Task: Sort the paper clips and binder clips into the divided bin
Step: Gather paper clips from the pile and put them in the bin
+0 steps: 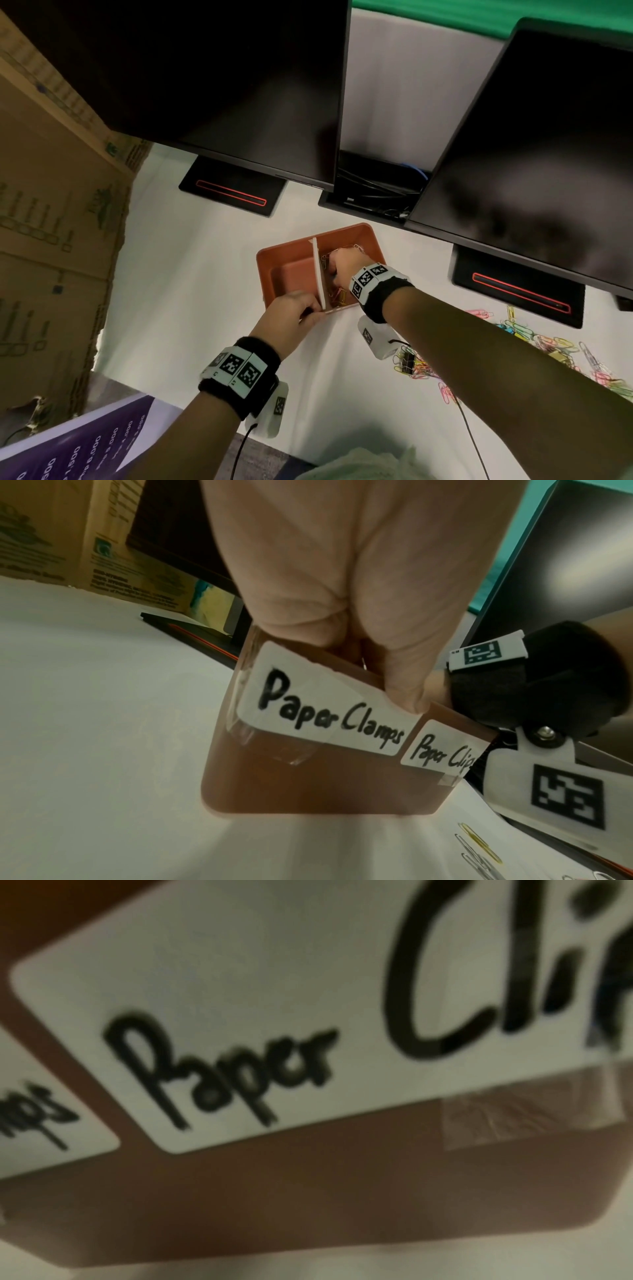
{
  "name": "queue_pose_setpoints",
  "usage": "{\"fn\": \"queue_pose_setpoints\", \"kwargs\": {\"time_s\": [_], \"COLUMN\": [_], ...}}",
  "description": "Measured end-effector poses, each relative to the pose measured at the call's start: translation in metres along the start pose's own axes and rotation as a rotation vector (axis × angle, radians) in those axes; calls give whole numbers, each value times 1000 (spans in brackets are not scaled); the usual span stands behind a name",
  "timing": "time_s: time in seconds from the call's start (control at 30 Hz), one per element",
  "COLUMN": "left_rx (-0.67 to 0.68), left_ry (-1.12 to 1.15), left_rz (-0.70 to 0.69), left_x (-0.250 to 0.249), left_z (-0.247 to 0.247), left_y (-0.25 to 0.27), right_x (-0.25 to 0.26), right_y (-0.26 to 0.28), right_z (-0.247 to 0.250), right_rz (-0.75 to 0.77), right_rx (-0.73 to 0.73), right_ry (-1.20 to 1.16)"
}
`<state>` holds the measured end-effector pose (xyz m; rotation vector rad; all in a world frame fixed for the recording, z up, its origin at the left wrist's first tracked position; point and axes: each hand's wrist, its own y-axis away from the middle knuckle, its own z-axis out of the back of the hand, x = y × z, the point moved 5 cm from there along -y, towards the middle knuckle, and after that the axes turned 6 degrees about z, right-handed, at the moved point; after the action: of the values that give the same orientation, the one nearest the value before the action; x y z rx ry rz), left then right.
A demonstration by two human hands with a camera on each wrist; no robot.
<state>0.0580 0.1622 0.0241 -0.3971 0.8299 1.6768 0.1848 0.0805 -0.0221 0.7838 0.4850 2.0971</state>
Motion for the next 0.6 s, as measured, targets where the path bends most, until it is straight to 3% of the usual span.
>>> {"fn": "queue_pose_setpoints", "kwargs": {"time_s": [0.17,0.6], "left_rx": [4,23], "left_ry": [-6,-56], "left_rz": [0,31], "left_x": [0,1], "left_z": [0,-1], "left_y": [0,-1], "right_x": [-4,2], "right_y": [3,62], "right_z": [2,47], "right_rz": [8,286], "right_rx": [-6,-352], "right_ry": [4,-401]}}
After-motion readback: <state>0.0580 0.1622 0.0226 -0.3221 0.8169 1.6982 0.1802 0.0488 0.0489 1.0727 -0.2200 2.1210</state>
